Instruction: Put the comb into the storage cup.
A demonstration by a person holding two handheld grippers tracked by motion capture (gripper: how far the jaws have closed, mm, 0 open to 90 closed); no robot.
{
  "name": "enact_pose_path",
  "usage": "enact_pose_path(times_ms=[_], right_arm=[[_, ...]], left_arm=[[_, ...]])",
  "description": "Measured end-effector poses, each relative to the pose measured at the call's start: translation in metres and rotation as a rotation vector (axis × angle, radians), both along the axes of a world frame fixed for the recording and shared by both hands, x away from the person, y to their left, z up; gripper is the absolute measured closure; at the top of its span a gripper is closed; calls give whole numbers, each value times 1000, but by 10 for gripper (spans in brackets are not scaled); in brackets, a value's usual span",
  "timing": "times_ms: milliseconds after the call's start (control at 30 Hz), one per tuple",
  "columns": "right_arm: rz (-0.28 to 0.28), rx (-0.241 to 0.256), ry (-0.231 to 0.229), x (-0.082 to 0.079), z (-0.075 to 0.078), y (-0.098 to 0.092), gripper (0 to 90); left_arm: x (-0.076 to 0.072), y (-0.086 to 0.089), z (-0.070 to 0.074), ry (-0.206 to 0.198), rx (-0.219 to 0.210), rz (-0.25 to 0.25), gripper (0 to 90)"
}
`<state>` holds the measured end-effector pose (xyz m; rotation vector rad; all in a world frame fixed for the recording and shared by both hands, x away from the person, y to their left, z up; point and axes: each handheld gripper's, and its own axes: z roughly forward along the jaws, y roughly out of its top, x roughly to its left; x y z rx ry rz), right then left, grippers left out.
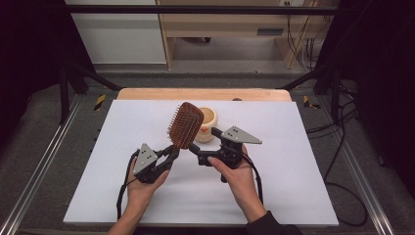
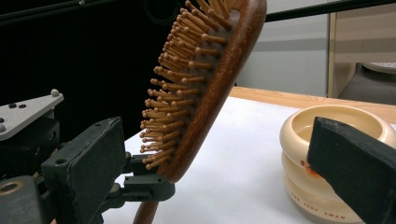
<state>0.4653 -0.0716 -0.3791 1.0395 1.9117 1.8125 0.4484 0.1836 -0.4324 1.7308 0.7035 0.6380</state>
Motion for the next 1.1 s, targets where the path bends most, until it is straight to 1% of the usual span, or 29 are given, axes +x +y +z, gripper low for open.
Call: enact_pose_path(times_ms=[867, 1100], right_arm=[[27, 35, -3, -4, 3, 4, 51], [29, 35, -5, -4, 4, 4, 52]], left_arm=[[-4, -9, -1, -7, 12, -26, 726], [-4, -11, -2, -8, 14, -31, 726]])
